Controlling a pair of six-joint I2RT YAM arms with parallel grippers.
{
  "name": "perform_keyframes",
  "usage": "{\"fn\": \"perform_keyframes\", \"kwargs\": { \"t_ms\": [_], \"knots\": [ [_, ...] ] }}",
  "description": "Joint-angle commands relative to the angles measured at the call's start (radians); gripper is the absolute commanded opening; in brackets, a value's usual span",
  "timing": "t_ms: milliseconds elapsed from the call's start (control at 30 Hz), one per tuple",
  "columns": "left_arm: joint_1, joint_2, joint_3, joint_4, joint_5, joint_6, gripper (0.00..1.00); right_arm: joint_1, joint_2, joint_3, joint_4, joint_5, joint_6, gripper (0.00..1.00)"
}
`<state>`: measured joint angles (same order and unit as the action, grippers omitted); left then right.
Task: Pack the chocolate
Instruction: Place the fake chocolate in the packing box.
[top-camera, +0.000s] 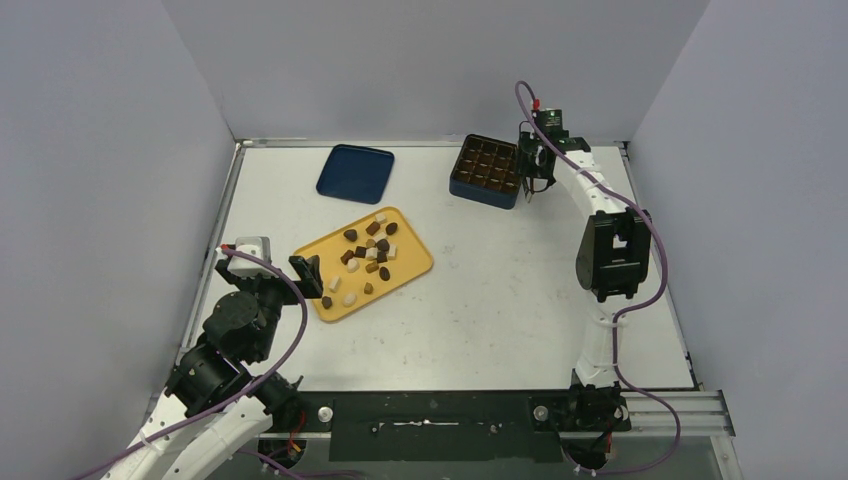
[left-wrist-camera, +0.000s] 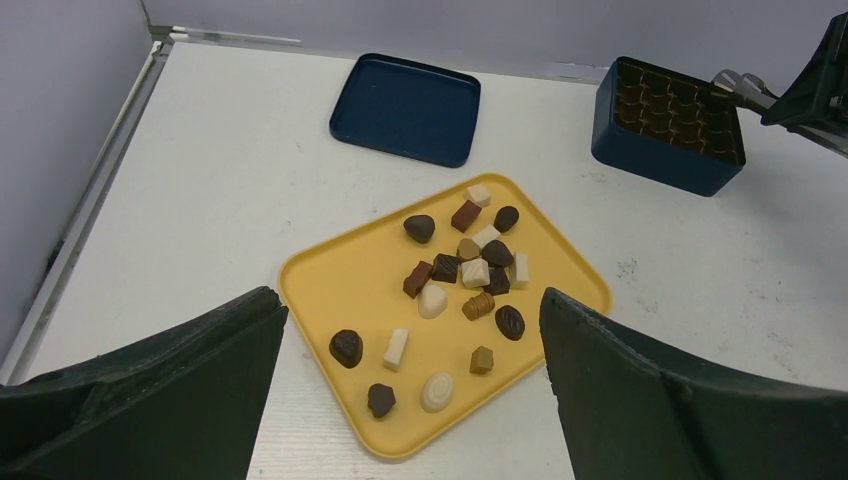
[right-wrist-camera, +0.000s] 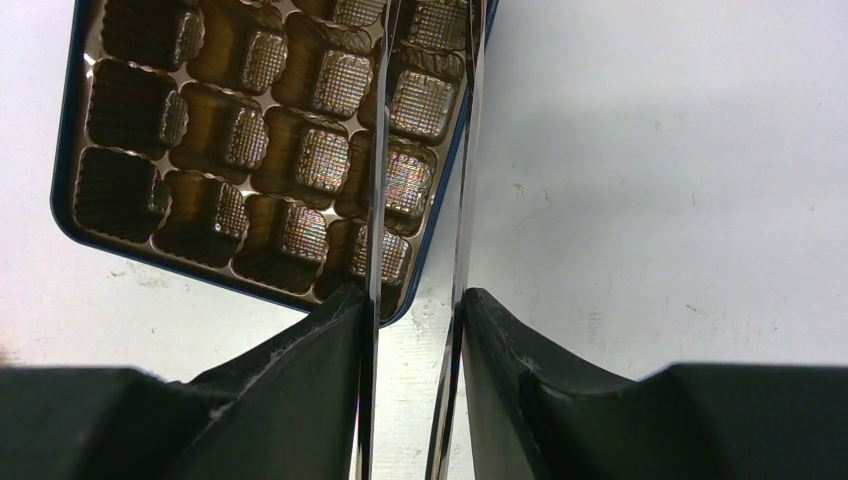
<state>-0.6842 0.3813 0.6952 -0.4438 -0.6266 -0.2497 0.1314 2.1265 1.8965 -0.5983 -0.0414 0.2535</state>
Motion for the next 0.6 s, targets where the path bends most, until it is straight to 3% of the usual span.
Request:
{"fn": "perform_keyframes", "kwargs": {
  "t_ms": [0,567],
  "knots": [
    [0.006,0.003,0.000,0.052,0.004,0.012,0.97,-0.005,-0.004,0.055,0.014,0.011,-0.005,0.37],
    [0.008,0.001,0.000,0.049,-0.003,0.013,0.97,0.001,-0.058,0.049,-0.015,0.076,-0.017,0.42]
  ]
}}
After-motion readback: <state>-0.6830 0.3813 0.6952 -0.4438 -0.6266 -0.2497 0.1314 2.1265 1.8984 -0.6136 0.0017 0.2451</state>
